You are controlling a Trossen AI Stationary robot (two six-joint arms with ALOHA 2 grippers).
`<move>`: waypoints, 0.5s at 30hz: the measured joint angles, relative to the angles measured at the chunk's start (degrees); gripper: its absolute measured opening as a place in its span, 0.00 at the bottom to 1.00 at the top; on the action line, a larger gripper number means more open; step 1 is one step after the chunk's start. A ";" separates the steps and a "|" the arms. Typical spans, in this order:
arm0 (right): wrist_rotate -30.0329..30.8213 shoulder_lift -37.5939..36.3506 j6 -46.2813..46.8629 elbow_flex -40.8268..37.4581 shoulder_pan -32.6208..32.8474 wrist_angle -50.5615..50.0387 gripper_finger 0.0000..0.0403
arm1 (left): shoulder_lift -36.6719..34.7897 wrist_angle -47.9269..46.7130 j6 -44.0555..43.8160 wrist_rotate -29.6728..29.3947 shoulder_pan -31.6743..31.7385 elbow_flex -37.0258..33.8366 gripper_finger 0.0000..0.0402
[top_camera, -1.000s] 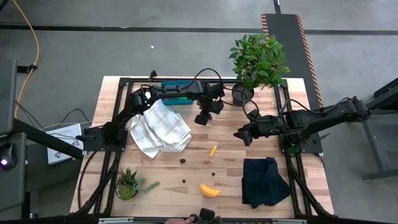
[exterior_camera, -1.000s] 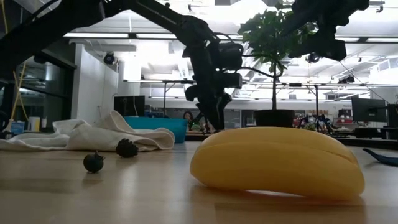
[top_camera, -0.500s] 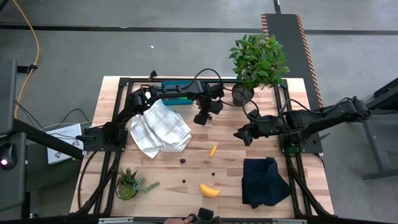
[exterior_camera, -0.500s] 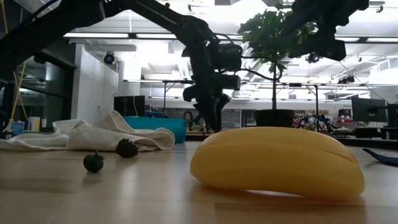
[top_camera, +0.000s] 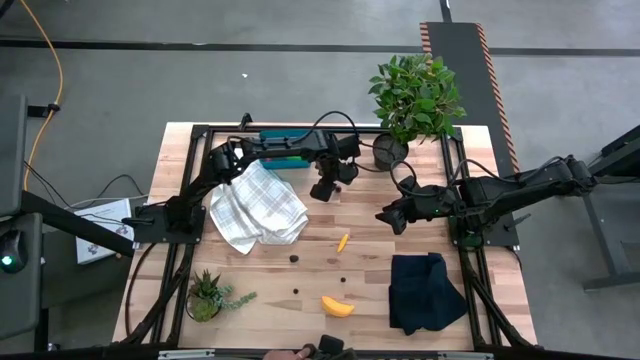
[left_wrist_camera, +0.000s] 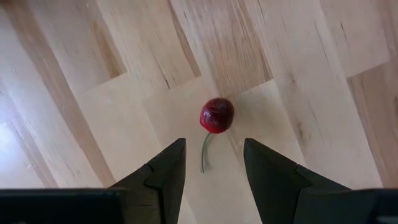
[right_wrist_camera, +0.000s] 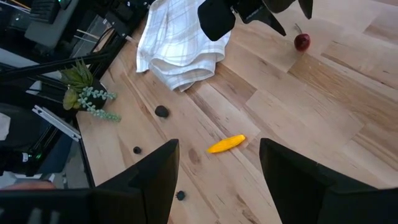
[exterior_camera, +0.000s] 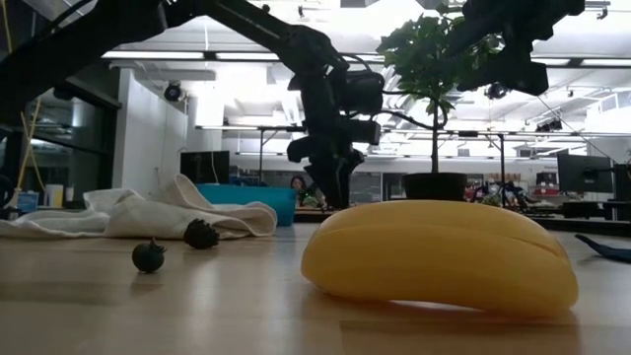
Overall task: Pick and placing Produce into tupperware
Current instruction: Put the red cherry into the blue bin
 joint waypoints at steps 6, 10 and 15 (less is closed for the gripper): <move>0.00 0.00 -0.07 0.00 0.00 -0.02 0.53 | 0.00 -0.15 0.66 -0.26 0.00 -0.02 0.37; 1.76 0.00 -3.37 0.00 0.00 -0.21 0.53 | 0.00 -0.65 0.08 -0.28 0.00 -0.02 0.37; 6.14 0.00 -7.71 0.00 0.02 -0.86 0.53 | 0.00 -1.53 -0.33 -0.66 0.00 -0.02 0.37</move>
